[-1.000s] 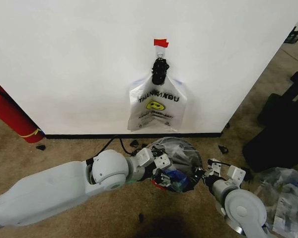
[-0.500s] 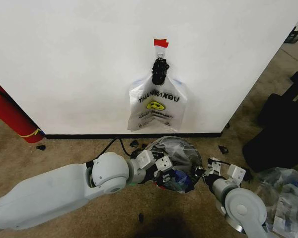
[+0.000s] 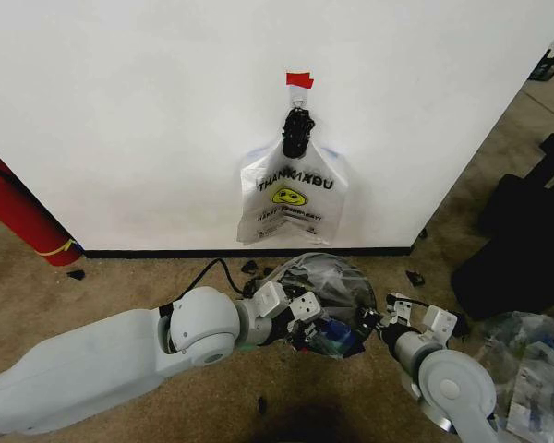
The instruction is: Pick up the garbage bag from the wall and place it over the trash bin.
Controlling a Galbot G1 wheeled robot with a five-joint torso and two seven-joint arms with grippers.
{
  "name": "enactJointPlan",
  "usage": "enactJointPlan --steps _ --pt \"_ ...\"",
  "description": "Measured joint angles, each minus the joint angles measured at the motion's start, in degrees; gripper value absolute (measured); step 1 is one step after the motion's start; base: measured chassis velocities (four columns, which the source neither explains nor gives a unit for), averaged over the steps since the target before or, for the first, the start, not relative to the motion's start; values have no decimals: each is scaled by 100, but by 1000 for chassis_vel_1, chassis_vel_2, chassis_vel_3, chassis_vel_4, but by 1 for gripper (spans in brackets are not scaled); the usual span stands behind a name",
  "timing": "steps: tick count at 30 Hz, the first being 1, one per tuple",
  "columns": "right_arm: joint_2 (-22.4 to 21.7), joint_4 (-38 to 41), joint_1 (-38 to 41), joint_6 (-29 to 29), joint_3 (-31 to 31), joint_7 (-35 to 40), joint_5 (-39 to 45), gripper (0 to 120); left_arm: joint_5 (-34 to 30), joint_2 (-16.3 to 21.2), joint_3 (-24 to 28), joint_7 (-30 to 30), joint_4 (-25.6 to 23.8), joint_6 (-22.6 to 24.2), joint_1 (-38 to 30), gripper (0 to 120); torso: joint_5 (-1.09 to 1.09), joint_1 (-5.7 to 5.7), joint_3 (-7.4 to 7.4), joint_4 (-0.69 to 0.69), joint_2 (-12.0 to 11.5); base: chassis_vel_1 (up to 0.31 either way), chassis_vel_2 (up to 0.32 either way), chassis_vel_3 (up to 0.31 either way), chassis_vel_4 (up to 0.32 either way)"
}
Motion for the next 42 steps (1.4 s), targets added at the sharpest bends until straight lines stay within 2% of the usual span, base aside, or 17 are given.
enactJointPlan --steps 4,8,10,13,15,19,21,24,30,38,42 --pt "11 6 -3 11 5 -1 3 0 -30 15 -10 -48 -18 0 12 0 0 0 0 -1 0 0 0 0 0" --pt "27 21 -7 17 43 1 40 0 -211 126 -223 -170 -271 0 212 0 0 0 0 -1 0 0 0 0 0" --pt "51 25 8 17 101 25 127 0 -330 289 -453 -214 -540 -1 449 0 -1 0 0 -1 0 0 0 0 0" --pt "76 25 16 45 209 34 207 0 -422 785 -813 -223 -1065 -3 912 0 -1 0 0 2 0 0 0 0 0" --pt "85 25 22 50 244 40 230 0 -421 976 -923 -224 -1243 -15 1118 0 0 0 0 2 0 0 0 0 0" --pt "142 75 22 48 317 105 307 0 -340 1081 -1052 -221 -1384 -34 1517 0 0 0 0 2 0 0 0 0 0" --pt "187 168 6 29 360 199 418 0 -232 1037 -1068 -216 -1366 -54 1691 0 -1 0 0 -4 0 0 0 0 0" --pt "247 466 0 -93 384 511 781 0 -2 935 -1107 -187 -1249 -87 1942 0 0 0 0 -1 0 0 0 0 0" --pt "245 1071 -192 -282 446 801 1214 0 491 492 -1175 -174 -665 -95 2266 0 0 0 0 -1 0 0 0 0 0" --pt "122 1024 -284 -319 545 750 1180 0 912 193 -1123 -256 -9 -199 2409 0 0 0 1 0 0 0 0 0 0" --pt "96 1006 -276 -319 558 733 1173 0 977 152 -1127 -284 117 -248 2488 0 0 0 1 0 1 0 0 0 0"
